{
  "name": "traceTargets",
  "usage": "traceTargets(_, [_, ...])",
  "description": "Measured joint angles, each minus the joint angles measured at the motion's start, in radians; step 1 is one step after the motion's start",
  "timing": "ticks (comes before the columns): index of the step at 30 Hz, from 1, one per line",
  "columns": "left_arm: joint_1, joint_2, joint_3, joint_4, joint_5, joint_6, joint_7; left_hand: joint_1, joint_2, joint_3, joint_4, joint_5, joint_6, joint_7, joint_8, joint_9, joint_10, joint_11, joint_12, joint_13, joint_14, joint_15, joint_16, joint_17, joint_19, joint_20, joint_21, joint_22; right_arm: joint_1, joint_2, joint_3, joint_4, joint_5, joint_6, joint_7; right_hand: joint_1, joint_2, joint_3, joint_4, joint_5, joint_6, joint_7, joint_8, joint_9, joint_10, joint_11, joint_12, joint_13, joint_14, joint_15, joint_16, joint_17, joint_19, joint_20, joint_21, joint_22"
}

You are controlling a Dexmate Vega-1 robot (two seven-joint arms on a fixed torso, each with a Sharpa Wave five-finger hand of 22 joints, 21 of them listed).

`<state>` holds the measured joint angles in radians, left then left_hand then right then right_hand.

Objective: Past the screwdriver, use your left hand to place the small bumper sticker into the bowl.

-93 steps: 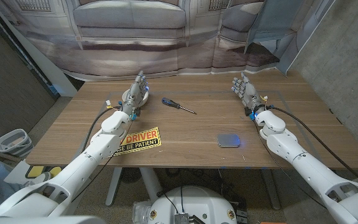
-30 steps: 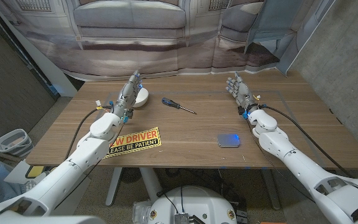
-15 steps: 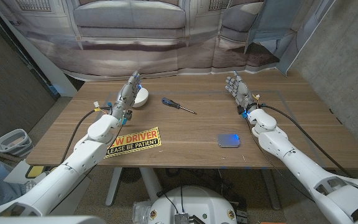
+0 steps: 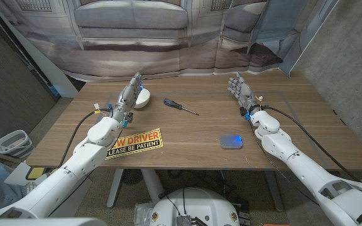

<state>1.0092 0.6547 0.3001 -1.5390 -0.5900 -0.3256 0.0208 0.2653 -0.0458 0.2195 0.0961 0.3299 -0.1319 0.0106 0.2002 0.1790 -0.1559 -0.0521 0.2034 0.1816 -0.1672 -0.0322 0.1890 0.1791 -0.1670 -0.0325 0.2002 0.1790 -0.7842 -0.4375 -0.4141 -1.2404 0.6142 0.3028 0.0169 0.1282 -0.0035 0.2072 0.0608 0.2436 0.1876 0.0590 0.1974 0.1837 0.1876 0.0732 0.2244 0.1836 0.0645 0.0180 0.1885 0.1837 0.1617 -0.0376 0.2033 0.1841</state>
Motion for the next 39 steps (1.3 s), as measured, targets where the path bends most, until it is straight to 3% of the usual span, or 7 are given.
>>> traceTargets(39, [0.105, 0.017, -0.011, -0.065, 0.052, -0.061, 0.053, 0.009, 0.009, -0.004, -0.004, 0.0, 0.018, -0.004, 0.0, 0.0, 0.018, -0.004, 0.004, 0.0, 0.0, 0.0, 0.0, 0.0, 0.0, 0.0, 0.0, 0.0, 0.045, 0.028, -0.006, 0.074, 0.003, 0.018, 0.024, 0.004, 0.004, -0.004, -0.004, 0.0, 0.011, 0.0, 0.0, 0.0, 0.004, -0.004, 0.0, 0.0, 0.0, 0.0, 0.0, 0.0, 0.0, 0.0, 0.0, 0.0])
